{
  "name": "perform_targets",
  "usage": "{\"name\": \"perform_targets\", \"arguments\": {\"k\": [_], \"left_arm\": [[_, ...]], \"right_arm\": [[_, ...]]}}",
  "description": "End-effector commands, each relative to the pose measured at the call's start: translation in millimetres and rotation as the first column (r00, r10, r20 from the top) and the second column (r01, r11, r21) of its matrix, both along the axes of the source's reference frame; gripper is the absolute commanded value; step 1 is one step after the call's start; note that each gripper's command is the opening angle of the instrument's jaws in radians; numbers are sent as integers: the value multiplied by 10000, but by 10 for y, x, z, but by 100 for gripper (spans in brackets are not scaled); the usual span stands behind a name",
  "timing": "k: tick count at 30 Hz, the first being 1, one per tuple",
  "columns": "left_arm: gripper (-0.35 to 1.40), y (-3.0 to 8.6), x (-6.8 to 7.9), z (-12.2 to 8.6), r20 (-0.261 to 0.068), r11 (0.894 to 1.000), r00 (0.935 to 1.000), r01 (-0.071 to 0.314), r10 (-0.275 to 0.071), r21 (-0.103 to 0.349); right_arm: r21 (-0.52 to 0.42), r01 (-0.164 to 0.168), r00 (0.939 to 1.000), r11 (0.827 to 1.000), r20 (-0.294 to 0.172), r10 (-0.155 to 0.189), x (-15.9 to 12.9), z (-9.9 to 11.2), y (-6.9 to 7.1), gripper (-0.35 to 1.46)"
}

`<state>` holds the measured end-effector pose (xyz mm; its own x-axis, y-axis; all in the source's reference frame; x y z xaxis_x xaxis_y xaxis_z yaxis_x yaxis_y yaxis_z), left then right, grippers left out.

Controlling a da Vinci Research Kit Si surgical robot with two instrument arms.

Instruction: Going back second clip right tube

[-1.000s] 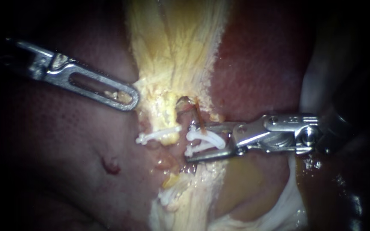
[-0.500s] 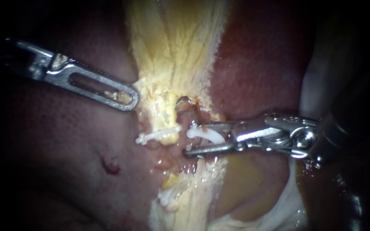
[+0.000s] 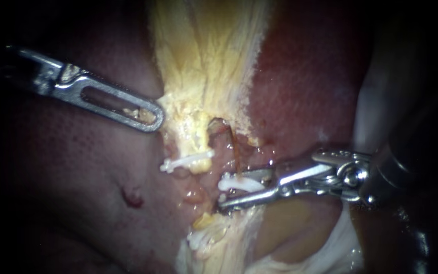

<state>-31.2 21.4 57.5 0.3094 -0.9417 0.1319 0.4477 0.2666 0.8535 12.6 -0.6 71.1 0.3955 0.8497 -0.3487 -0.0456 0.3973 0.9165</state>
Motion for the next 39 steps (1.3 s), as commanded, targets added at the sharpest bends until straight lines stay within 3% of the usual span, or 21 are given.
{"name": "perform_targets", "arguments": {"k": [1, 12, 16, 30, 39], "left_arm": [[-35, 0, 0, 0, 5, 10000, 10000, -6, 6, 12], [-35, -1, -1, 1, 17, 10000, 10000, -26, 26, 21], [-35, -1, -1, 1, 17, 10000, 10000, -25, 25, 20], [-35, -2, -1, -3, 16, 10000, 10000, -21, 21, 27], [-35, -3, -2, -7, 15, 10000, 10000, -16, 16, 34]], "right_arm": [[33, 12, 10000, 10000, 15, -12, 1, 1, -2, 49], [300, 511, 9985, 9982, -218, -505, 3, 8, -11, 49], [298, 524, 9983, 9982, -254, -517, 5, 9, -12, 49], [314, 389, 9986, 9987, -374, -377, 8, 13, -11, 49], [34, -96, 9999, 9999, -99, 97, 14, 47, -11, 49]]}}
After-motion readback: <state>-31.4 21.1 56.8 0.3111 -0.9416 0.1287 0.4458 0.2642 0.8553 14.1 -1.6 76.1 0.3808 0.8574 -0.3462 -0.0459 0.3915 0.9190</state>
